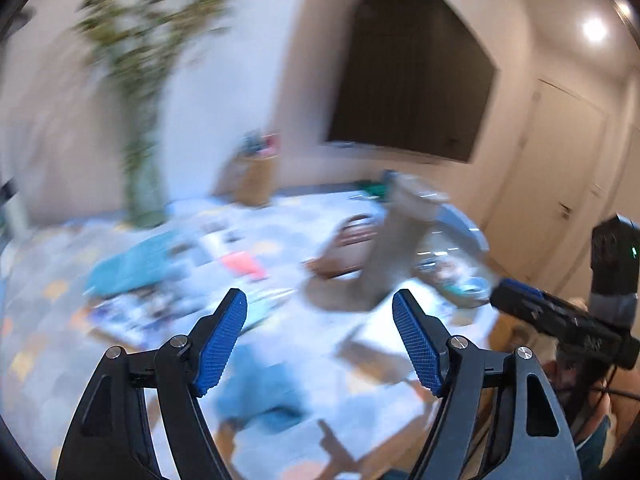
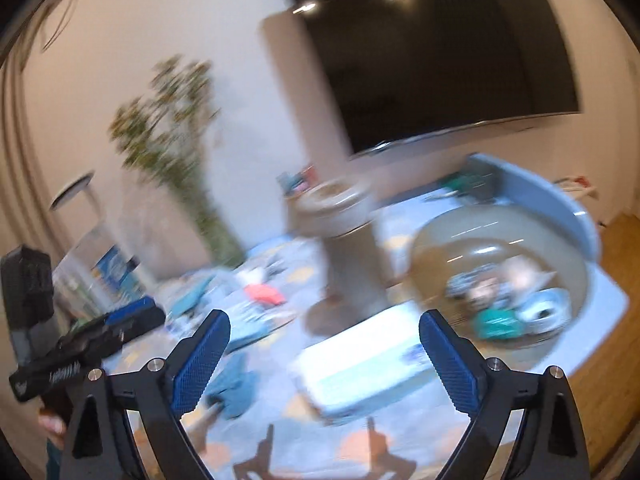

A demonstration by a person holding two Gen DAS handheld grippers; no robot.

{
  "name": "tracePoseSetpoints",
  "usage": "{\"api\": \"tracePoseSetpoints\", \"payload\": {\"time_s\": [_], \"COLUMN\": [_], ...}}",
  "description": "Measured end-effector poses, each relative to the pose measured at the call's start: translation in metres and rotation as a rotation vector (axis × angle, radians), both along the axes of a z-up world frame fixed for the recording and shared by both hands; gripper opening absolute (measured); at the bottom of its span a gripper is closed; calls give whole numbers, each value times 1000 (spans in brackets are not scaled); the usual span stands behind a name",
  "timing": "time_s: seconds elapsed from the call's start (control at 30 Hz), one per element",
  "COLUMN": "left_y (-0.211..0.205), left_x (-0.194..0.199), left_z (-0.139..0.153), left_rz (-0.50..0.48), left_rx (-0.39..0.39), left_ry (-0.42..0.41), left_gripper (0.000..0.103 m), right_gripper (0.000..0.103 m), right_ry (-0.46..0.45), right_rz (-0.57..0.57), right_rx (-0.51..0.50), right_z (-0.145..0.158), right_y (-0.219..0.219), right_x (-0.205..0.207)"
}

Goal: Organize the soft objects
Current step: 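Move both open tools back to the pile on the table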

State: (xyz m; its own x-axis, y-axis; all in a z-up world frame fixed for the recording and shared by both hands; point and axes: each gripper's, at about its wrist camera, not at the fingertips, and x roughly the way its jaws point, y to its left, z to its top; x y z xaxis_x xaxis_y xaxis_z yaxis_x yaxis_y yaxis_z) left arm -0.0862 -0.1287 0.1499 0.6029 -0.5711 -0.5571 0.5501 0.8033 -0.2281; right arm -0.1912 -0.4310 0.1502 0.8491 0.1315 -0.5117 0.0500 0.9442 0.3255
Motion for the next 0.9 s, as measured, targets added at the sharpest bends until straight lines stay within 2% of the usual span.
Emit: {"api": "tracePoseSetpoints", "payload": {"time_s": [0.17,0.33,0.5,0.57,0.6,0.73,0.9], "left_y": [71,96,106,109,112,121,122], "left_x": [20,42,59,68,70,69,69], "left_z": [-40,-92,-126,-142,-144,-143,-142], "left_rz": [177,284,303,315,313,322,319], "left_rx": [77,221,229,222,220,161,147], "left_ry": [52,106,150,221,242,237,239], "left_gripper": [74,74,74,74,74,74,74], "right_gripper": [95,95,95,95,95,95,95], "right_ry": [106,200,294,331,348,394,403], "right_rz": [160,261,302,304,304,296,290], "right_rx": [-37,-90,-132,-134,-130,-83,-27], "right_z": [-37,-70,-106,-119,-125,-141,-151], "right_y": [75,133,163,167,168,162,162], "right_x": [34,63,81,85,87,95,101]}}
